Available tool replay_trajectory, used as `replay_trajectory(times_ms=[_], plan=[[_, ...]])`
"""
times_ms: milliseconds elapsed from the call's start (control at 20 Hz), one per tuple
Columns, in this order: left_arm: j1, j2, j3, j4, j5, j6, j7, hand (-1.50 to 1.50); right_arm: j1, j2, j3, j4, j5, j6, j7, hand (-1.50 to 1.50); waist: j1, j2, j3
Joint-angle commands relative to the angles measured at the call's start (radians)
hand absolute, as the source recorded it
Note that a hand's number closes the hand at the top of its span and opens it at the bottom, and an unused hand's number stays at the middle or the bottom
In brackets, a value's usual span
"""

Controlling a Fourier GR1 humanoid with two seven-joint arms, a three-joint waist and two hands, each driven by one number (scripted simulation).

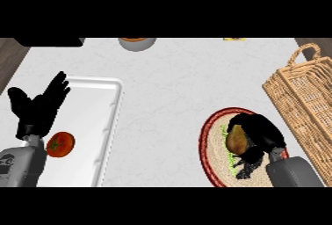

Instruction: Pick the pear from the placemat and place it in the basket

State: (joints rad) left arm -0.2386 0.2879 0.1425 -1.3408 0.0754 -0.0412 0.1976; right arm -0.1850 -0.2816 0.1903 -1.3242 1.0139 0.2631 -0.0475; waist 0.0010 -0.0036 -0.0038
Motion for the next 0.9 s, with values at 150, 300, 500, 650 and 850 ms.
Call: replay_trajectory(times_ms=[150, 300, 500, 650, 850], plan=[[0.004, -0.009, 0.01, -0.027, 0.013, -0.021, 0.031, 0.0, -0.02, 0.069, 0.045, 0.17, 0.088, -0.107, -0.039, 1.5, 0.002, 0.005, 0.004], [0.032, -0.041, -0.02, -0.081, -0.026, 0.016, 0.038, 0.0, -0.019, 0.066, 0.051, 0.092, 0.102, -0.028, 0.01, 1.5, 0.002, 0.003, 0.004], [0.022, -0.018, 0.001, -0.044, -0.001, -0.011, 0.019, 0.0, -0.137, 0.274, -0.163, 0.124, 0.024, -0.167, 0.473, 1.5, 0.03, 0.012, 0.005], [-0.01, -0.027, -0.019, -0.053, -0.008, -0.011, 0.027, 0.0, -0.202, 0.278, -0.229, 0.142, -0.005, -0.291, 0.668, 1.5, 0.05, 0.021, 0.008], [-0.01, -0.032, -0.037, -0.047, -0.008, -0.031, 0.02, 0.0, -0.327, 0.28, -0.204, 0.198, -0.068, -0.503, 0.891, 1.5, 0.105, 0.025, 0.008]])
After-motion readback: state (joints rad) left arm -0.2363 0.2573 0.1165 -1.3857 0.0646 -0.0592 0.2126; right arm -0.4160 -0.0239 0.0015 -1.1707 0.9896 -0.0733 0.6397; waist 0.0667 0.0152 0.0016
